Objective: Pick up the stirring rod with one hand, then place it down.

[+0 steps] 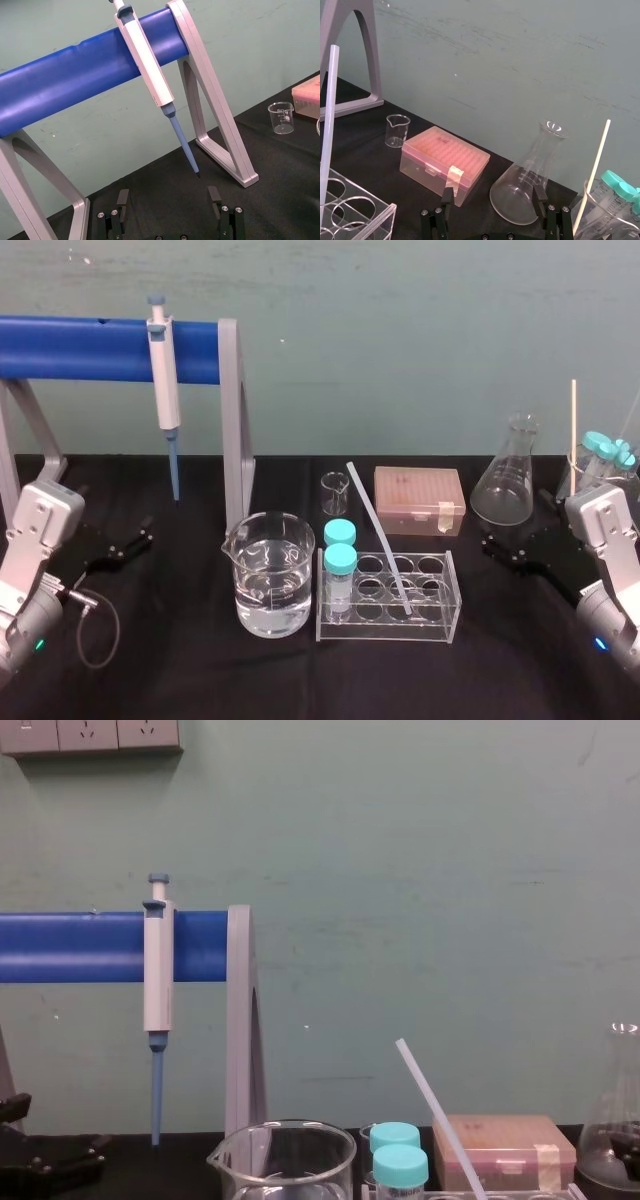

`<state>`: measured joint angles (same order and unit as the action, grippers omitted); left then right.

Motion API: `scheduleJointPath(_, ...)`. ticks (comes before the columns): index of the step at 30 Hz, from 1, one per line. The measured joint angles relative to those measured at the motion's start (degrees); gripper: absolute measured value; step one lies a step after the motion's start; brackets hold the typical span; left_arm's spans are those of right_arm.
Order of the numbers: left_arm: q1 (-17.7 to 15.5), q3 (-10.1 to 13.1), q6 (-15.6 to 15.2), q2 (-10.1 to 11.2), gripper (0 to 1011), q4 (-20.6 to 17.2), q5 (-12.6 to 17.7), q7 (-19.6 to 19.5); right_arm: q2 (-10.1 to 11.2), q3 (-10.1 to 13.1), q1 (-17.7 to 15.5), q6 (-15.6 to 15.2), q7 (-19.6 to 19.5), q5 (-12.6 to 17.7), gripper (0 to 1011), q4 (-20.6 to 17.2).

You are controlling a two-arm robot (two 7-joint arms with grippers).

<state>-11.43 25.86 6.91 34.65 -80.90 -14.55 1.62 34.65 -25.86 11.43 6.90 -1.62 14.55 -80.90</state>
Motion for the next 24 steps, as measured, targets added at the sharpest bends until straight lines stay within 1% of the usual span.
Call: scheduleJointPath(24,0.0,0.0,0.0,0.0,1000,0.0,0.0,0.0,0.0,0.0,0.0,0.0,0.0,0.0,1003,0.0)
